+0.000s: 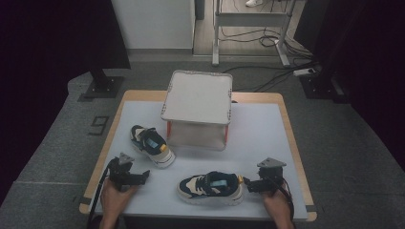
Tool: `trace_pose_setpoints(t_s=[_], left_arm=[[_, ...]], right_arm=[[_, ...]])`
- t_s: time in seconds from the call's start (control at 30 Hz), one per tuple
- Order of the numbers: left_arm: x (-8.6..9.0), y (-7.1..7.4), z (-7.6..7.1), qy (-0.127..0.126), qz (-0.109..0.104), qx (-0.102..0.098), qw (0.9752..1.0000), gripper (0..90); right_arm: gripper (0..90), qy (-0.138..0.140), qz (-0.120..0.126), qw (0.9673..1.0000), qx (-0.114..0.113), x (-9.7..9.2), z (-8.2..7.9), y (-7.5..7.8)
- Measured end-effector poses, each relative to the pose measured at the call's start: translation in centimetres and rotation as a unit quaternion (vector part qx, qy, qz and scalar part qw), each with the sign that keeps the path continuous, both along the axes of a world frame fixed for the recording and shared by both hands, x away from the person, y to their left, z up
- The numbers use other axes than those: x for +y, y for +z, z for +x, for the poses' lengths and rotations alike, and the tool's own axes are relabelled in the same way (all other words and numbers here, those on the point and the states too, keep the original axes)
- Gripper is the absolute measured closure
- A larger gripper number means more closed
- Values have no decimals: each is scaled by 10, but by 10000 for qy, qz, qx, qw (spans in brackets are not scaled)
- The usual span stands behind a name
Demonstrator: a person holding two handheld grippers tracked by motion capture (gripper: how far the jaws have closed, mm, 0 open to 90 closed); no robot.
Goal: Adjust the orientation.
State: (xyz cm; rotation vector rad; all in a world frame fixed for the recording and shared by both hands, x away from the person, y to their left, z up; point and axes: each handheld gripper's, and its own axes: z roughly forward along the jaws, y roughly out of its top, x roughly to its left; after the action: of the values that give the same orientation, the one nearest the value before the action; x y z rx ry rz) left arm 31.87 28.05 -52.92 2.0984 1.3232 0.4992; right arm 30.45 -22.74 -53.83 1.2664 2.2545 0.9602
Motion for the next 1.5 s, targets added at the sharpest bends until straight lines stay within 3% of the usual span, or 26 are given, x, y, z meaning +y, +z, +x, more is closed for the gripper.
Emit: trace_pose_setpoints(t_s=[0.73, 0.9, 1.0, 1.07, 1.17, 1.23, 1.27, 1.33, 1.5], left_arm=[[-1, 1, -1, 14, 12, 18, 10000, 0], [-2, 6, -5, -40, 20, 76, 10000, 71], [-2, 16, -7, -58, 20, 23, 10000, 145], [0, 36, -10, -113, -304, -65, 9995, 146], [-6, 59, -11, -277, -476, -214, 9983, 164], [-9, 66, -11, -350, -467, -237, 9980, 184], [-17, 78, -9, -495, -482, -281, 9972, 194], [-25, 88, -5, -632, -542, -284, 9961, 207], [-44, 98, 5, -779, -492, -257, 9954, 249]], right_arm=[[0, -1, -2, 10000, -10, 0, 0, 0], [0, 2, -5, 10000, -9, 0, 0, 0], [0, -8, -2, 10000, -23, 0, 0, 0], [0, -11, -8, 10000, -29, 0, 0, 0], [0, -10, -8, 10000, -30, 0, 0, 0], [0, -9, -9, 10000, -31, 0, 0, 0], [0, -4, -11, 10000, -41, 0, -1, 0], [0, 1, -14, 10000, -45, 0, -1, 0], [0, 2, -11, 10000, -47, 0, -1, 0]])
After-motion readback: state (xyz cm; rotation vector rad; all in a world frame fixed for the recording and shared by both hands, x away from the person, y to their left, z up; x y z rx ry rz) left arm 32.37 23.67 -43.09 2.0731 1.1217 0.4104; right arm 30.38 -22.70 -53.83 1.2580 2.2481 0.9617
